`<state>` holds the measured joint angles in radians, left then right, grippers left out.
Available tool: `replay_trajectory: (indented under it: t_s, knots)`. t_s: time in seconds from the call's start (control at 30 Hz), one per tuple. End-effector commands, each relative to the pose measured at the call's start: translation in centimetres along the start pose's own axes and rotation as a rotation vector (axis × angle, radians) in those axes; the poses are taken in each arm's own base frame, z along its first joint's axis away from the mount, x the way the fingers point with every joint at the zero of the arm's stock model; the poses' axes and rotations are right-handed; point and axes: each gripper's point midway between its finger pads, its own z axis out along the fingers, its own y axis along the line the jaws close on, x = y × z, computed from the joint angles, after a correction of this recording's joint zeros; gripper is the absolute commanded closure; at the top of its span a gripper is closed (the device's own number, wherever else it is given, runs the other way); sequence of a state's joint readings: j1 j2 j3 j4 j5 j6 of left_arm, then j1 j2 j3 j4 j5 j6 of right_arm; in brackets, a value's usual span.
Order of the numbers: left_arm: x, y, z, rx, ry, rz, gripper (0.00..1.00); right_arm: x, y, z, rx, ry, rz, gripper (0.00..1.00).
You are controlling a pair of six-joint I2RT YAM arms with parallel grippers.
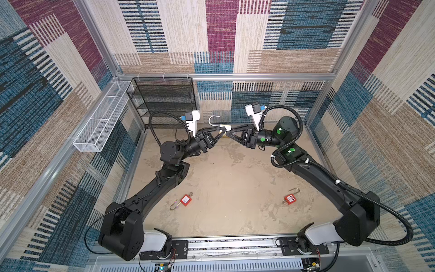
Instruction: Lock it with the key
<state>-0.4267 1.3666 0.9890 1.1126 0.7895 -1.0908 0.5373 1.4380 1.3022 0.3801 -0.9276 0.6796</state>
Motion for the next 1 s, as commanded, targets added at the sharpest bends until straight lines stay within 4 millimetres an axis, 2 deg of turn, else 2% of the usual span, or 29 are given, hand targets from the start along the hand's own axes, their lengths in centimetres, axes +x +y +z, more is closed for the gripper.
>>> replay_trajectory:
  t_s: [0.0, 0.13, 0.33, 0.47, 0.63, 0.7, 0.8, 0.97]
  knots:
    - [0.4, -0.6, 0.0, 0.015, 0.029, 0.038, 0.77, -0.6, 0.8, -0.1, -0.014, -0.034, -0.027, 1.00]
    - [0.3, -0.6, -0.1, 0.001, 0.027, 0.046, 0.61, -0.5, 0.7, -0.4, -0.002, -0.044, -0.035, 1.00]
    - [-0.1, -0.2, -0.4, -0.011, 0.015, 0.035, 0.52, -0.3, 0.4, -0.5, 0.016, -0.046, -0.043, 1.00]
    - [-1.0, 0.5, -1.6, -0.038, -0.021, 0.023, 0.50, -0.5, 0.3, -1.1, 0.024, -0.055, -0.052, 1.00]
    - [-2.9, 2.2, -4.7, -0.071, -0.099, -0.029, 0.50, -0.5, -0.1, -1.8, 0.049, -0.045, -0.059, 1.00]
    - [-3.6, 2.7, -5.8, -0.084, -0.117, -0.043, 0.53, -0.1, -0.6, -2.2, 0.065, -0.033, -0.067, 1.00]
    - [-3.5, 3.1, -6.2, -0.139, -0.069, -0.041, 0.59, 0.7, -1.2, -2.5, 0.095, 0.002, -0.091, 1.00]
    - [-2.5, 3.3, -6.4, -0.280, 0.042, 0.012, 0.60, 2.3, -2.8, -2.6, 0.152, 0.071, -0.114, 1.00]
